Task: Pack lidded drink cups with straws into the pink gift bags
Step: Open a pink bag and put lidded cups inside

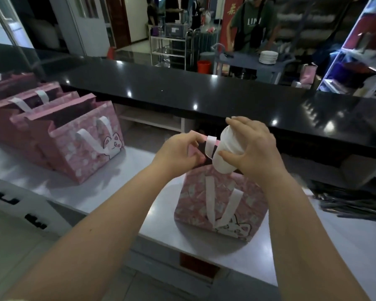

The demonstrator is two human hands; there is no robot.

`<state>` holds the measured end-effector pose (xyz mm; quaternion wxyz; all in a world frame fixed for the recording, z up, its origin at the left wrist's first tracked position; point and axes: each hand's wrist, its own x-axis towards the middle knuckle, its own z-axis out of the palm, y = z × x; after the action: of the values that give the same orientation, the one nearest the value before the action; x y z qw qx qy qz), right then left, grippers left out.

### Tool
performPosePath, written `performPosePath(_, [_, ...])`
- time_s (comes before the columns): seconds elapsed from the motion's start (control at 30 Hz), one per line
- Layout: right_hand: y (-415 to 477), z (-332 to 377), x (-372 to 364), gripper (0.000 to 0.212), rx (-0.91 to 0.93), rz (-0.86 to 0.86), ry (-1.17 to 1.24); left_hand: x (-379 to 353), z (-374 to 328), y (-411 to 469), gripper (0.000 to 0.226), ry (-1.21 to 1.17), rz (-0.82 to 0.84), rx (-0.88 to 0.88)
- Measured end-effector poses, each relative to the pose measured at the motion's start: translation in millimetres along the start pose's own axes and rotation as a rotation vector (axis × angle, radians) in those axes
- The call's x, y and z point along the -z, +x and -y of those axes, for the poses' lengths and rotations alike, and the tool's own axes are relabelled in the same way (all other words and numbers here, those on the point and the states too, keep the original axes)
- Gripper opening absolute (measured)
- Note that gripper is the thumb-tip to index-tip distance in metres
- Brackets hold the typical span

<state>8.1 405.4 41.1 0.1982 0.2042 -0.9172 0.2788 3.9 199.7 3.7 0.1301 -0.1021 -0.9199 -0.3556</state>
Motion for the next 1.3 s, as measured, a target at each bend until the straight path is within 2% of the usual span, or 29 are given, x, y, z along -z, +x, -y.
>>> performPosePath(0.17, [27.1, -10.7, -8.8, 0.073, -0.099, -0.004, 0.066, -10.3, 18.4, 27.8, 0.027, 0.020, 0.046, -0.176])
performPosePath(0.27, [35.4, -15.1, -5.0, 0.072, -0.143, -0.038, 0.114, -14.9, 23.5, 37.3, 0.027, 0.036, 0.110, -0.199])
performPosePath(0.4, [34.4, -13.4, -2.3, 0.073, -0.193, -0.046, 0.126, -8.4, 30.6, 49.7, 0.049, 0.070, 0.265, -0.199])
performPosePath(0.57, [14.7, -3.3, -16.2, 0.075, -0.210, -0.003, -0.105, 2.5, 37.0, 55.3, 0.089, 0.105, 0.469, -0.242])
performPosePath(0.67, [1.5, 5.2, -25.5, 0.083, -0.198, 0.027, -0.120, 5.9, 40.7, 57.4, 0.100, 0.138, 0.598, -0.275])
performPosePath(0.77, [-11.3, 18.4, -36.9, 0.080, -0.201, 0.025, -0.060, 7.3, 45.6, 54.8, 0.106, 0.195, 0.633, -0.333])
performPosePath(0.87, [-23.7, 34.7, -52.9, 0.070, -0.222, 0.033, -0.122, 8.8, 53.6, 51.3, 0.116, 0.342, 0.647, -0.356])
performPosePath(1.0, [-33.4, 45.9, -64.0, 0.071, -0.339, 0.129, -0.191, 11.1, 60.0, 45.7, 0.123, 0.465, 0.671, -0.350])
performPosePath(1.2, [-34.8, 28.5, -51.4, 0.072, -0.578, 0.443, -0.212, 15.5, 59.3, 32.4, 0.134, 0.448, 0.690, -0.406])
performPosePath(1.3, [-29.5, 18.7, -54.0, 0.071, -0.611, 0.527, -0.296, 16.3, 56.8, 29.2, 0.138, 0.412, 0.705, -0.423])
